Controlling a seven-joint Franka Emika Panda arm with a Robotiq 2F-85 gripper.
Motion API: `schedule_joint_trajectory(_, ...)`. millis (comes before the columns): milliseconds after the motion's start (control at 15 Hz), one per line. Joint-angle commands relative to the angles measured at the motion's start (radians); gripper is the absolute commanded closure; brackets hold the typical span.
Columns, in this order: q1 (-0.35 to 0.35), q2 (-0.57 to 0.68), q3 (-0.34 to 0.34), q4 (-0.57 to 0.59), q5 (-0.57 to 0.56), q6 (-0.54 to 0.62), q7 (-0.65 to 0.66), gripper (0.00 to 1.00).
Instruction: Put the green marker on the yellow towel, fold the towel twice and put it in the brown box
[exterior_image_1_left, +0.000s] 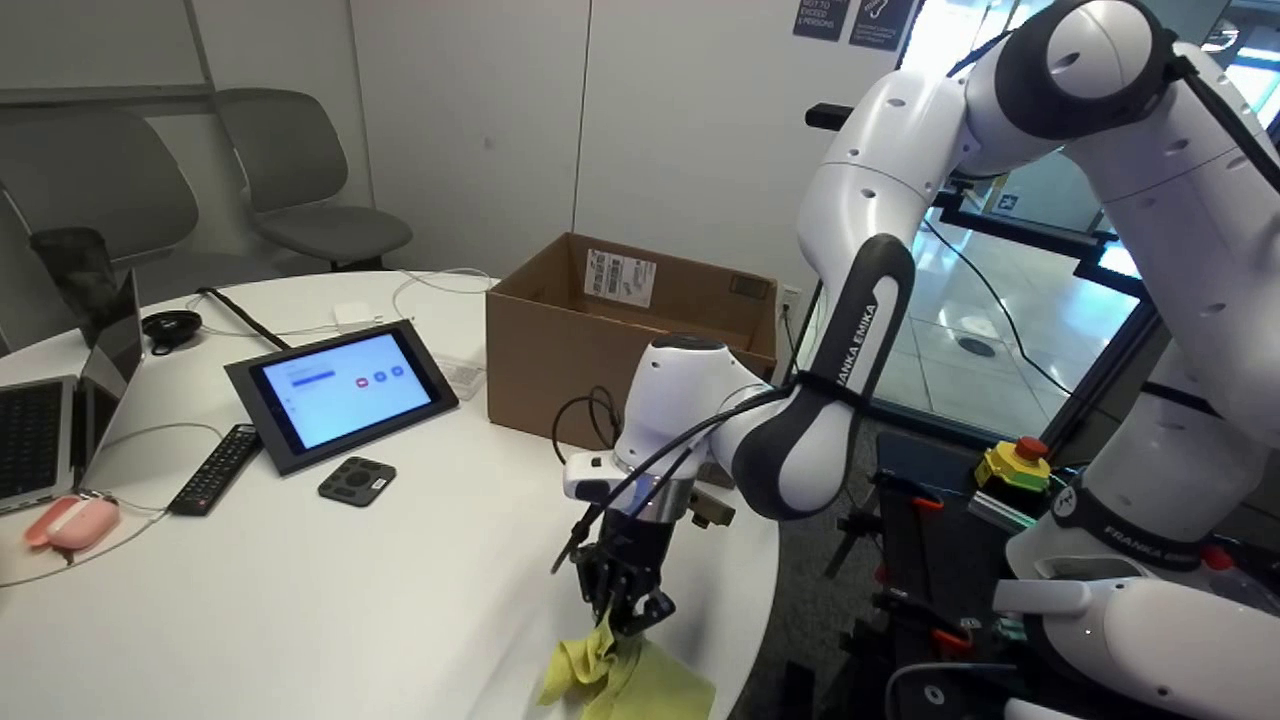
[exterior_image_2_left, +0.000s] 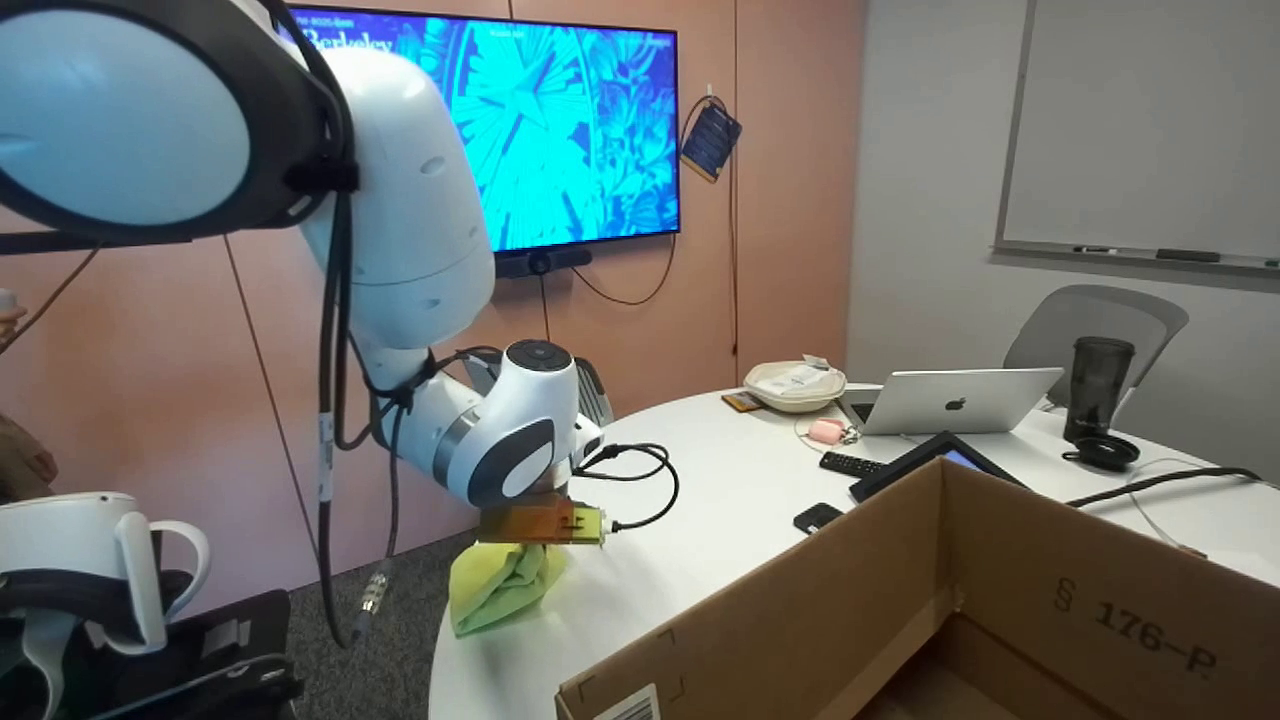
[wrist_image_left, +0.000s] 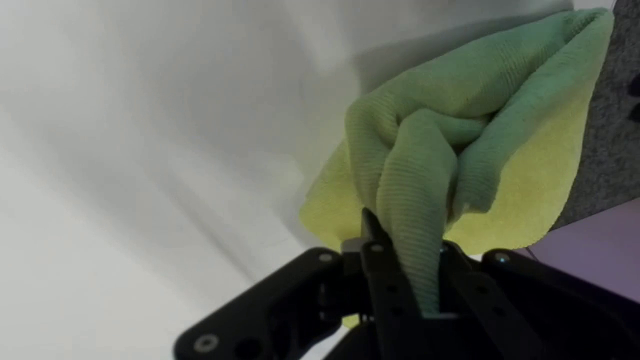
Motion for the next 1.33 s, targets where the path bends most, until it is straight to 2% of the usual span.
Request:
schedule_joint_trajectory(0,0.023,0.024,-0.013,0.107,0.131,-0.085,-0.006,0.97)
schedule_joint_trajectory(733,0.046,0.073,-0.089,0.441,0.435,-0.268,0.046,0.96)
schedule_joint_trajectory(1267,0.095,0.127,-0.18,0.635,0.533,-0.246,0.179,0.96)
